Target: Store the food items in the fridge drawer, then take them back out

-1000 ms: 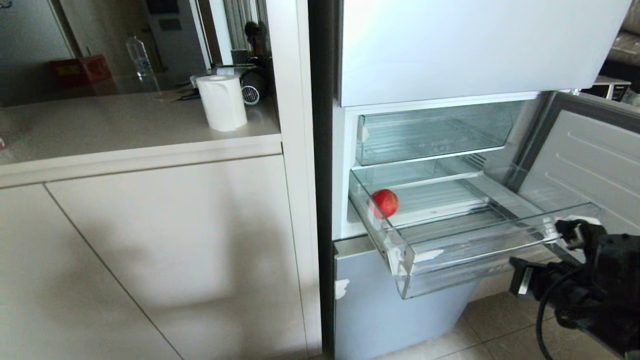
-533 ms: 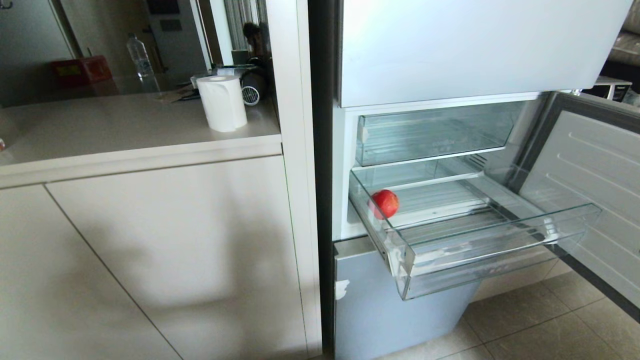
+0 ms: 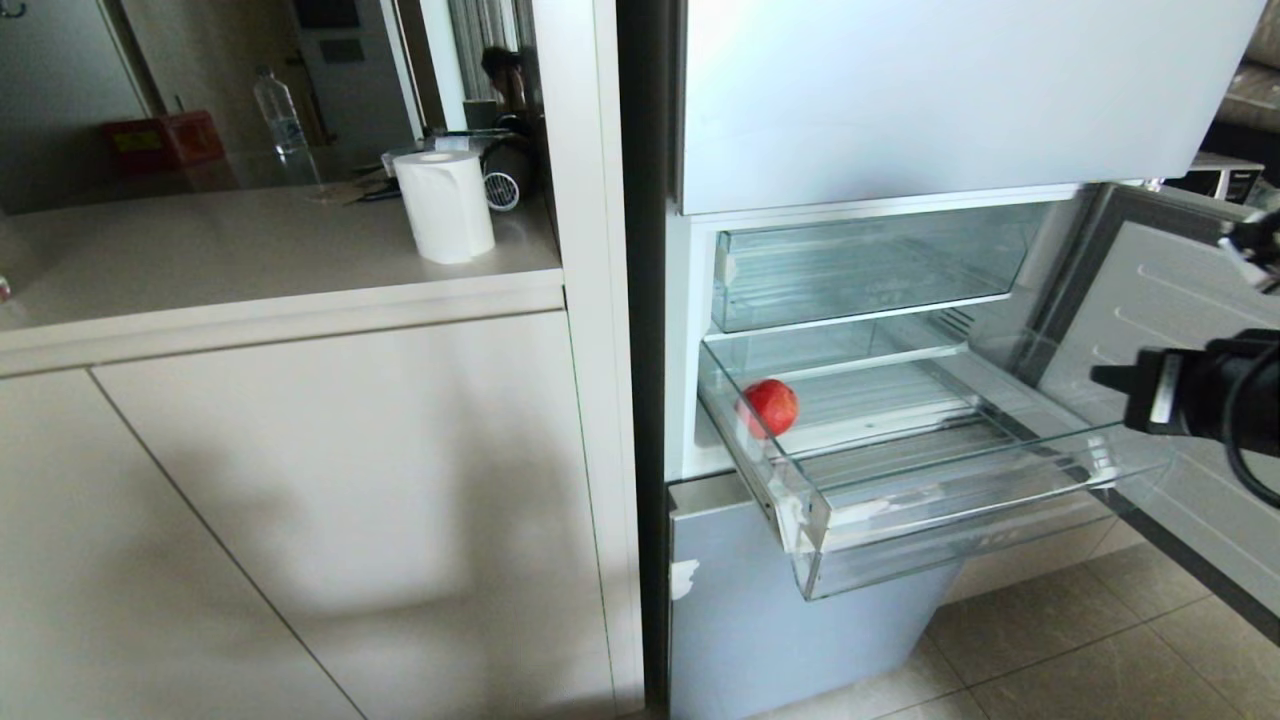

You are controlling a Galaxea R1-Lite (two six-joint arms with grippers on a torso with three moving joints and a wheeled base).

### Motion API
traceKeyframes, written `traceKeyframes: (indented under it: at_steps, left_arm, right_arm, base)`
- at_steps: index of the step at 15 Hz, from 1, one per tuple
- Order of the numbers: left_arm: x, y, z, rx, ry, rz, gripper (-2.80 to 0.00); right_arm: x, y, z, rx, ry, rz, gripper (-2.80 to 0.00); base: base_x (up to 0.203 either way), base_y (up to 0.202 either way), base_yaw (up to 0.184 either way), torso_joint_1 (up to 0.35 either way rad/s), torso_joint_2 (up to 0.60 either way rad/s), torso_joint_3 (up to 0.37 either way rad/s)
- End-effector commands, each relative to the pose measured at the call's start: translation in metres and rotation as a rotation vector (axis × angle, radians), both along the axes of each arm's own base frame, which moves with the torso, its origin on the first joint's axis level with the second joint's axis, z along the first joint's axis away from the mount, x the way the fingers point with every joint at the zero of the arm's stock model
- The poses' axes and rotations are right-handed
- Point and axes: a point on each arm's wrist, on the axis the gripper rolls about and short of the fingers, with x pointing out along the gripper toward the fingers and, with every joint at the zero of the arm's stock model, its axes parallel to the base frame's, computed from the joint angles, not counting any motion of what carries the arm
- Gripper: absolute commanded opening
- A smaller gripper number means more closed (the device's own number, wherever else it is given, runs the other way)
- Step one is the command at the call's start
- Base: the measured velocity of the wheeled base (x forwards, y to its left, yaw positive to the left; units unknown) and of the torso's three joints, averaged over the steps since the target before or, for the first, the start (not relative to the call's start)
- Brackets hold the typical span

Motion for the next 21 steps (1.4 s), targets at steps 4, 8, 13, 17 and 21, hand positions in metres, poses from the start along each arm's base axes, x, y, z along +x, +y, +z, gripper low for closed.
traceKeyframes:
  at_steps: [4, 8, 13, 17, 21]
  left_arm:
    - [0.000, 0.000, 0.000, 0.000, 0.001, 0.000, -2.80]
    - [0.000, 0.000, 0.000, 0.000, -0.001, 0.000, -2.80]
    - [0.000, 0.000, 0.000, 0.000, 0.001, 0.000, -2.80]
    - [0.000, 0.000, 0.000, 0.000, 0.001, 0.000, -2.80]
    - [0.000, 0.000, 0.000, 0.000, -0.001, 0.000, -2.80]
  right_arm:
    - [0.099, 0.082, -0.030, 0.015, 0.191, 0.217, -2.80]
    - [0.124, 0.114, -0.057, -0.006, 0.290, 0.272, -2.80]
    - [0.169, 0.125, -0.078, 0.019, 0.294, 0.250, -2.80]
    - [0.194, 0.126, -0.075, 0.062, 0.247, 0.228, 0.00]
    - [0.209, 0.123, -0.088, 0.165, 0.289, 0.257, 0.00]
  base:
    - [0.000, 0.000, 0.000, 0.000, 0.00, 0.000]
    - [0.000, 0.000, 0.000, 0.000, 0.00, 0.000]
    - [0.000, 0.000, 0.000, 0.000, 0.00, 0.000]
    - [0.000, 0.000, 0.000, 0.000, 0.00, 0.000]
    - [0.000, 0.000, 0.000, 0.000, 0.00, 0.000]
